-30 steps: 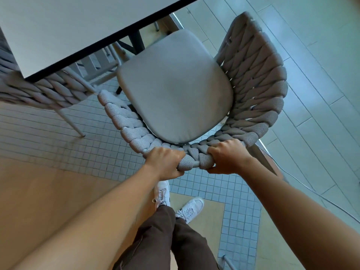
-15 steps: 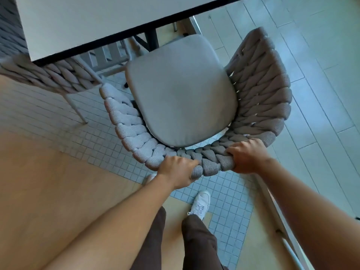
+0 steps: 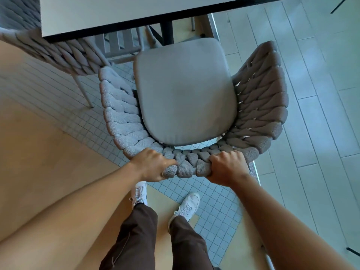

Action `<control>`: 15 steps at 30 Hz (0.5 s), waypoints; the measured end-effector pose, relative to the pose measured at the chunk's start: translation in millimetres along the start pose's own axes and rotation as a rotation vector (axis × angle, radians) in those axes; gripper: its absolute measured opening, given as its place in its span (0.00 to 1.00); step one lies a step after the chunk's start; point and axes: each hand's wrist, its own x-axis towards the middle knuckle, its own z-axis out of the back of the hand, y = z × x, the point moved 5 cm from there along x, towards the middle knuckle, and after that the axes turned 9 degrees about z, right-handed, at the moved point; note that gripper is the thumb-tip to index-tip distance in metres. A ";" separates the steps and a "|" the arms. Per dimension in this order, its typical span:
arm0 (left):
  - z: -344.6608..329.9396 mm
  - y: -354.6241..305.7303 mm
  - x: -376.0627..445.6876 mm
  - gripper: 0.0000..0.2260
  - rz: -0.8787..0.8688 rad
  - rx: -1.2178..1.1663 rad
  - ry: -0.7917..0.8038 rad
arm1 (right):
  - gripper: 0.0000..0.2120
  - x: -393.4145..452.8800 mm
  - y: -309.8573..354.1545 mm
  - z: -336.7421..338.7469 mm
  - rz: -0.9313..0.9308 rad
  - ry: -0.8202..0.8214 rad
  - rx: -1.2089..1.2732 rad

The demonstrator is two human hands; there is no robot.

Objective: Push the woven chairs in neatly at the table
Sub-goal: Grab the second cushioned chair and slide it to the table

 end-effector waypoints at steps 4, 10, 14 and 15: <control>1.1 3.6 -1.4 0.27 -0.009 -0.003 0.013 | 0.17 0.8 4.1 7.8 0.011 -0.030 0.001; 5.1 21.7 -9.5 0.27 0.037 0.011 0.036 | 0.14 8.6 20.9 20.5 0.047 -0.114 0.019; 10.6 17.7 -10.3 0.26 0.045 -0.012 0.028 | 0.17 11.3 18.2 16.8 0.109 -0.106 0.041; 10.6 15.2 -10.1 0.26 0.055 -0.020 0.019 | 0.17 10.2 16.8 14.9 0.121 -0.098 0.047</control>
